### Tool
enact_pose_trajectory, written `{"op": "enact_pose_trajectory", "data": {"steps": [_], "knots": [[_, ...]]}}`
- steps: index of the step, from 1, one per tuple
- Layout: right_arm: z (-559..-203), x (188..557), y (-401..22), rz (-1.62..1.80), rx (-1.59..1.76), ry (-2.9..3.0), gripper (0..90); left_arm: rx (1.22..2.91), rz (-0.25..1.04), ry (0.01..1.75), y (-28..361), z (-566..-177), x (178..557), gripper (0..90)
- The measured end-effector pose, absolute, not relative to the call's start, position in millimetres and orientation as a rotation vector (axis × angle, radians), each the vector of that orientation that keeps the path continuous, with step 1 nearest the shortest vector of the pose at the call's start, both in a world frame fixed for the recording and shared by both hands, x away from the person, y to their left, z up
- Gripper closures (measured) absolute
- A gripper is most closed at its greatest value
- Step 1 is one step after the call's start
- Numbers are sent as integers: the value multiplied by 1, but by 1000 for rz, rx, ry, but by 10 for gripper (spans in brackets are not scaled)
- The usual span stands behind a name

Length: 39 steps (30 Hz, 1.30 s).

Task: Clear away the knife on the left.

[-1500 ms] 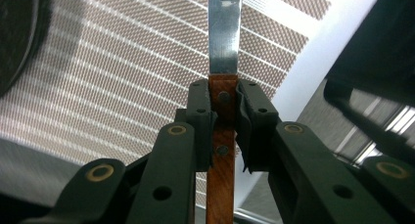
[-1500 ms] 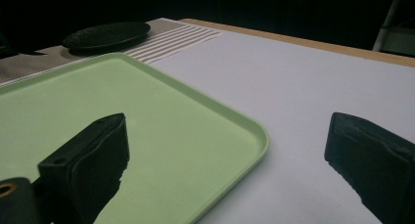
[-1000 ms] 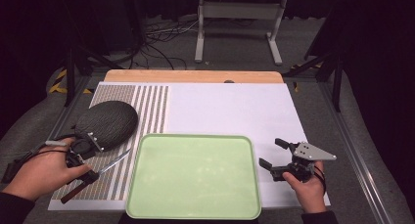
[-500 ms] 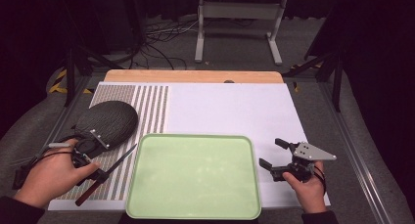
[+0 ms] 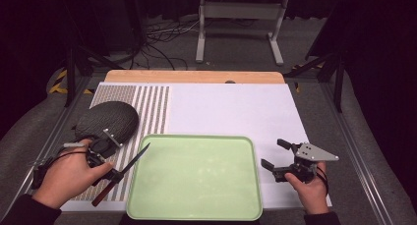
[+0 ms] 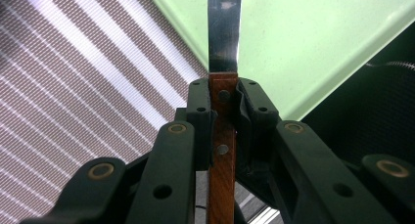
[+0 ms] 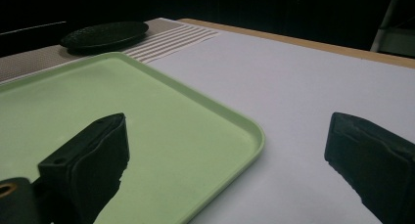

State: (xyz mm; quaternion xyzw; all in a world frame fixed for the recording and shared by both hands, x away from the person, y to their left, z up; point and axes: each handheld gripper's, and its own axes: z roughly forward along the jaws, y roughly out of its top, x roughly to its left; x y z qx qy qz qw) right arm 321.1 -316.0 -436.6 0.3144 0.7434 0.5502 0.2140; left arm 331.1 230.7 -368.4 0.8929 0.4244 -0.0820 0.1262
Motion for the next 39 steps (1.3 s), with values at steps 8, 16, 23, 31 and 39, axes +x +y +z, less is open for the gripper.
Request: {"op": "enact_pose_trajectory", "data": {"steps": [8,16,23,31,39], "knots": [[-436,321,-317,1532,869,2061,37,2567,-297,1217,216,-373,333,777],[-436,321,-318,1530,872,2059,37,2554,-348,1192,201,-386,337,777],[-437,322,-318,1532,870,2062,37,2540,-378,1162,191,-394,338,776],[-437,321,-318,1533,868,2064,37,2525,-400,1159,179,-406,340,777],[-437,322,-317,1534,869,2068,37,2508,-413,1168,172,-413,344,777]]}}
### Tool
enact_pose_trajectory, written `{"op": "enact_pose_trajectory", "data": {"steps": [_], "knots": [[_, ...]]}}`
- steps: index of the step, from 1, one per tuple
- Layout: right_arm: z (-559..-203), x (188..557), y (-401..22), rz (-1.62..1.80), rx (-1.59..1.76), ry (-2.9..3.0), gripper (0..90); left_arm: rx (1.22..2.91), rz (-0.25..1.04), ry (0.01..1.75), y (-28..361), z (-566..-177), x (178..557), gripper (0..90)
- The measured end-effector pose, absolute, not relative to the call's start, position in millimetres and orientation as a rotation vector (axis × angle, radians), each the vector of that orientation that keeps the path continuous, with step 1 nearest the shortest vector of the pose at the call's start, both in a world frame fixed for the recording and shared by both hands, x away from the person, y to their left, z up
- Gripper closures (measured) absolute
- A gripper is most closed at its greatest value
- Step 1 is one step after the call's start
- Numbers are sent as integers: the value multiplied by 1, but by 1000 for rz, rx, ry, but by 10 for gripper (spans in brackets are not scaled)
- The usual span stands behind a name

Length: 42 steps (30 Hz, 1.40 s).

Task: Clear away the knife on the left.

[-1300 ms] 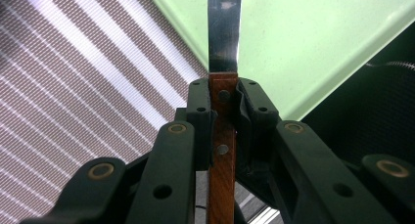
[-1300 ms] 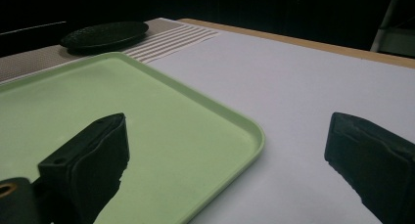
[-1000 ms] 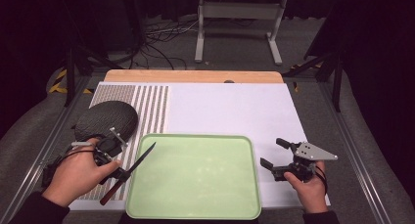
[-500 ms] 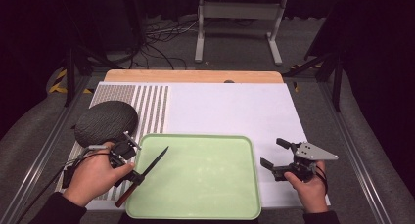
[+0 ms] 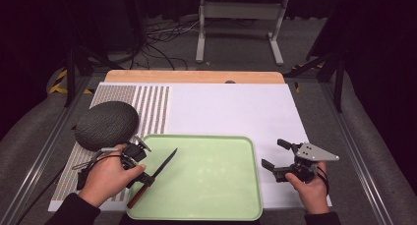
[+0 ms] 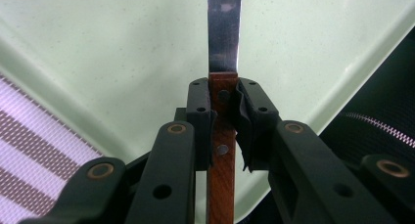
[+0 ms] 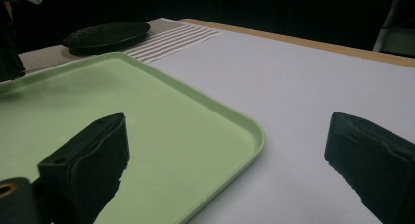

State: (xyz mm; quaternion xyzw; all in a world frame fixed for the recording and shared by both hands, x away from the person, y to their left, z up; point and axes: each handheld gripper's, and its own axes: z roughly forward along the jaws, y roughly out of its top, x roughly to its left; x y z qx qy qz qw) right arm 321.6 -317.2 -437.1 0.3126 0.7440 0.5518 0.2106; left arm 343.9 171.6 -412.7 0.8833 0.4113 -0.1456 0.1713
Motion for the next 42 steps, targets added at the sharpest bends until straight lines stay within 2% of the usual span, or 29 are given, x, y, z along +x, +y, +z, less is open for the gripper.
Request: {"op": "enact_pose_trajectory", "data": {"steps": [12,42], "knots": [[-437,322,-317,1535,870,2076,35,2507,-444,1160,159,-423,345,776],[-438,322,-317,1537,861,2086,35,2542,-455,1223,158,-438,346,775]]}}
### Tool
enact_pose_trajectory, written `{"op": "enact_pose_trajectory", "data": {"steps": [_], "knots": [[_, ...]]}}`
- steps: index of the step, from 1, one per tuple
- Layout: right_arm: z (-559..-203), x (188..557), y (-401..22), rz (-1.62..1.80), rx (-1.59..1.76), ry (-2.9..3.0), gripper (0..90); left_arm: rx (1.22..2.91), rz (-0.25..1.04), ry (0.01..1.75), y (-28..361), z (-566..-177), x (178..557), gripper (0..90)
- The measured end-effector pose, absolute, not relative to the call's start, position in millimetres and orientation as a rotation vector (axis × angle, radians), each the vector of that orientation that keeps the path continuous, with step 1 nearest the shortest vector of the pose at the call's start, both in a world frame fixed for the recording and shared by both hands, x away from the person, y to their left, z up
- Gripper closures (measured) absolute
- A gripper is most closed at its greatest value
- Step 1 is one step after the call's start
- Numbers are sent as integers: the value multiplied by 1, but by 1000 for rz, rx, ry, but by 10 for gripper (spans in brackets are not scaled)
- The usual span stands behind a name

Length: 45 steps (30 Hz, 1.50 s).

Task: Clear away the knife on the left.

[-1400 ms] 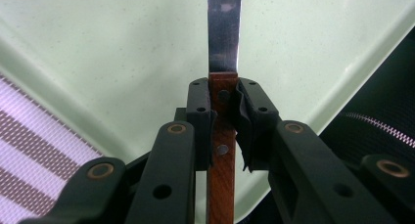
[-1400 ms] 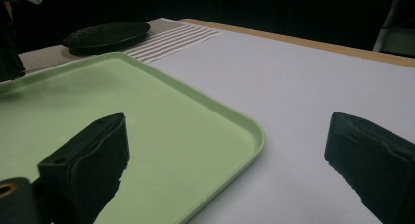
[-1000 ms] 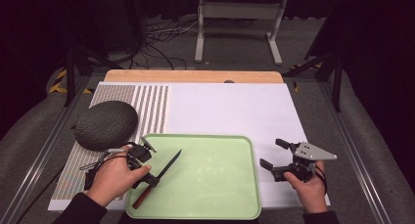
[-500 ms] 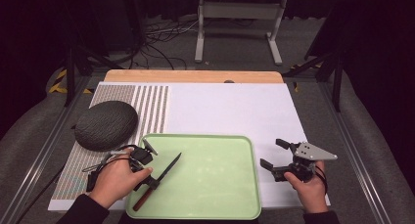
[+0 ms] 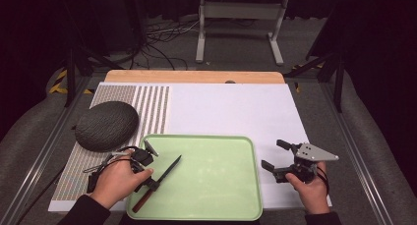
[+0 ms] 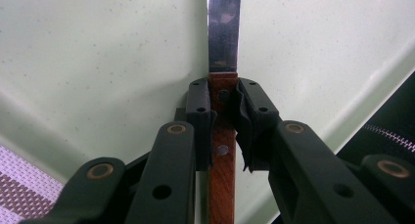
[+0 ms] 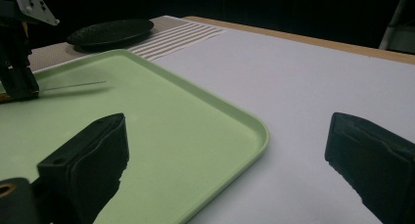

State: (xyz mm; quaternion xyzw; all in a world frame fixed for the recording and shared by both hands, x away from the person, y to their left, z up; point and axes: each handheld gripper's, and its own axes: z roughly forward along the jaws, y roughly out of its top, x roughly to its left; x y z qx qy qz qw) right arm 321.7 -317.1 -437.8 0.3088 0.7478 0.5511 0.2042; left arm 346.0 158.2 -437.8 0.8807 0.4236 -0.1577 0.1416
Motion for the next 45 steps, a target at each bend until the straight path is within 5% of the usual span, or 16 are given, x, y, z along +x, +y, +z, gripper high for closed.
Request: {"op": "enact_pose_trajectory", "data": {"steps": [8,13,19,29,33,34,37,41,45], "knots": [[-438,321,-317,1540,858,2089,35,2527,-468,1199,158,-433,343,675],[-438,321,-317,1540,855,2092,35,2534,-391,1136,157,-426,342,379],[-438,322,-317,1540,855,2093,35,2545,-161,953,153,-419,337,161],[-438,322,-316,1541,852,2097,35,2526,-70,722,144,-419,336,247],[-438,322,-316,1543,849,2099,34,2514,-53,631,143,-424,338,392],[-439,322,-316,1544,848,2101,33,2514,-59,617,142,-424,338,573],[-439,322,-316,1543,847,2103,33,2515,-126,629,143,-426,339,787],[-439,322,-316,1545,842,2112,29,2559,-184,621,143,-431,339,900],[-439,322,-315,1545,836,2115,29,2591,-190,602,141,-434,339,900]]}}
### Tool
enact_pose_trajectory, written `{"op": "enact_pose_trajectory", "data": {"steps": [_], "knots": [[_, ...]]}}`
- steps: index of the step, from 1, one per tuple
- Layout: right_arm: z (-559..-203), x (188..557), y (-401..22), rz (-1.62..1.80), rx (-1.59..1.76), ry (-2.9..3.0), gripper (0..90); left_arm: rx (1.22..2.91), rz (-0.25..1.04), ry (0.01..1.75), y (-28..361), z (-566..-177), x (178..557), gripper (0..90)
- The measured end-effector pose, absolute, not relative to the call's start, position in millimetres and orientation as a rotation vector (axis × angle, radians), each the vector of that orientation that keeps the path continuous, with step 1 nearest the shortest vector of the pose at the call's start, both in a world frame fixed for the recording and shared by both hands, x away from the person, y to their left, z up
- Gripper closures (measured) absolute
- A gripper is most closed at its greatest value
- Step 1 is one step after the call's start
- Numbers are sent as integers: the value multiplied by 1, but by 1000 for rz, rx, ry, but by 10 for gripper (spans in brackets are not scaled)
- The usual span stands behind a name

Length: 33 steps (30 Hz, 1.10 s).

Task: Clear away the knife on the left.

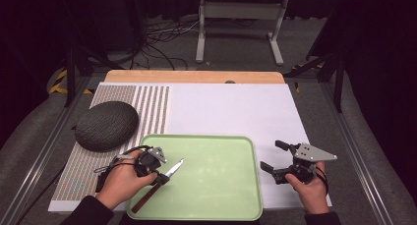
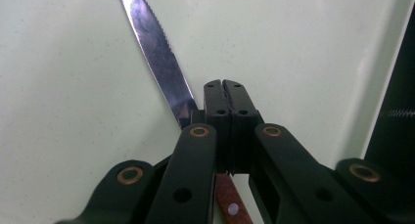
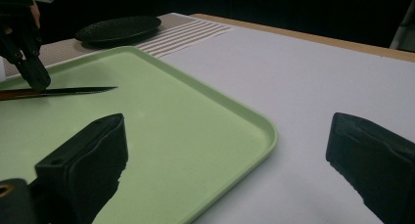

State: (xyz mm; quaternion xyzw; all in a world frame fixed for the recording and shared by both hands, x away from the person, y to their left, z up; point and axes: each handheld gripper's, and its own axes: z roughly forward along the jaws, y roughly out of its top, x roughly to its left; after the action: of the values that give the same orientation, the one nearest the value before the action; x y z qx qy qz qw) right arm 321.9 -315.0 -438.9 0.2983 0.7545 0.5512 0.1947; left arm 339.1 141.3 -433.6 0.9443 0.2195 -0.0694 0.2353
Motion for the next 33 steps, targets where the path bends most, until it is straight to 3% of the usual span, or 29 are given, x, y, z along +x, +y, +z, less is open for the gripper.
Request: {"op": "enact_pose_trajectory", "data": {"steps": [16,33], "knots": [[-439,322,-316,1544,835,2120,29,2672,-213,519,137,-440,338,900],[-439,322,-315,1540,831,2123,29,2656,-214,572,150,-443,339,900]]}}
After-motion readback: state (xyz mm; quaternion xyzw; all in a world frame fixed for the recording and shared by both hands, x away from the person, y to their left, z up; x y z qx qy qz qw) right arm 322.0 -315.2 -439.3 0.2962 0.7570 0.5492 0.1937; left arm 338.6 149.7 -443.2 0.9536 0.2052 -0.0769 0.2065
